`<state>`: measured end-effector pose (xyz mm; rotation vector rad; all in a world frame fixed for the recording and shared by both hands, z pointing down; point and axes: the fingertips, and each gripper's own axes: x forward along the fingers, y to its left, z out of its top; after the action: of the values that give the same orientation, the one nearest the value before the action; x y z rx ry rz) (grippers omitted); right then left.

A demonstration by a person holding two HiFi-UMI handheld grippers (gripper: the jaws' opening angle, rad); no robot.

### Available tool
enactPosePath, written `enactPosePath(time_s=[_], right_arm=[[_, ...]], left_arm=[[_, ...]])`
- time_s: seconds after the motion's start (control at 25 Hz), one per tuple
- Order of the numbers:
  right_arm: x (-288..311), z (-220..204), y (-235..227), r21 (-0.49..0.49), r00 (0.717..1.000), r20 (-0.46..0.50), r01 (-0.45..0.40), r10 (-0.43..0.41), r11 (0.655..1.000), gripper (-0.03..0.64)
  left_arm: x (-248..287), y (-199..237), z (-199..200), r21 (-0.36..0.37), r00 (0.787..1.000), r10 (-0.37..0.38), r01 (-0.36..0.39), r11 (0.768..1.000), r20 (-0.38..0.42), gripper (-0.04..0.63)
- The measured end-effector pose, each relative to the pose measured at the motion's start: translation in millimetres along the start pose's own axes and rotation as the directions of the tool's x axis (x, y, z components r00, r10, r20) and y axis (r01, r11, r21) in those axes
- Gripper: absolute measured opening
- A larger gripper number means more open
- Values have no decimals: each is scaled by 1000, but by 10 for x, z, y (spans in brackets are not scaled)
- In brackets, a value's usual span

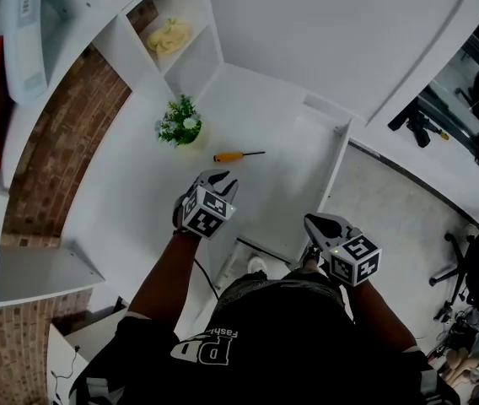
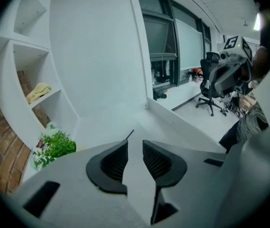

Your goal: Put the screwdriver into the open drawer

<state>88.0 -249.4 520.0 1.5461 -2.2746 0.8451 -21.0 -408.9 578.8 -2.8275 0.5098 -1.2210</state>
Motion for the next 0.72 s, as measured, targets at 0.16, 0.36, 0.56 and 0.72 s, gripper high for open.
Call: enactPosePath(time_s=[0.16, 0.36, 0.56, 0.72], right_arm=[[-16, -92, -109, 33, 1000, -18, 14, -13, 999, 6], [-33, -201, -286, 77, 999, -38, 32, -29, 996, 6], [-48, -233, -424, 112, 998, -49, 47, -42, 993, 6], [-49, -236, -529, 129, 997, -49, 58, -52, 990, 6]], left_arm=[[349, 123, -95, 91, 996, -22, 30, 995, -88, 103], [725, 320, -234, 160, 982, -19, 50, 986, -189, 104], [984, 442, -313, 201, 968, -27, 79, 976, -249, 104], [1158, 488, -364, 255, 954, -36, 116, 960, -297, 104]])
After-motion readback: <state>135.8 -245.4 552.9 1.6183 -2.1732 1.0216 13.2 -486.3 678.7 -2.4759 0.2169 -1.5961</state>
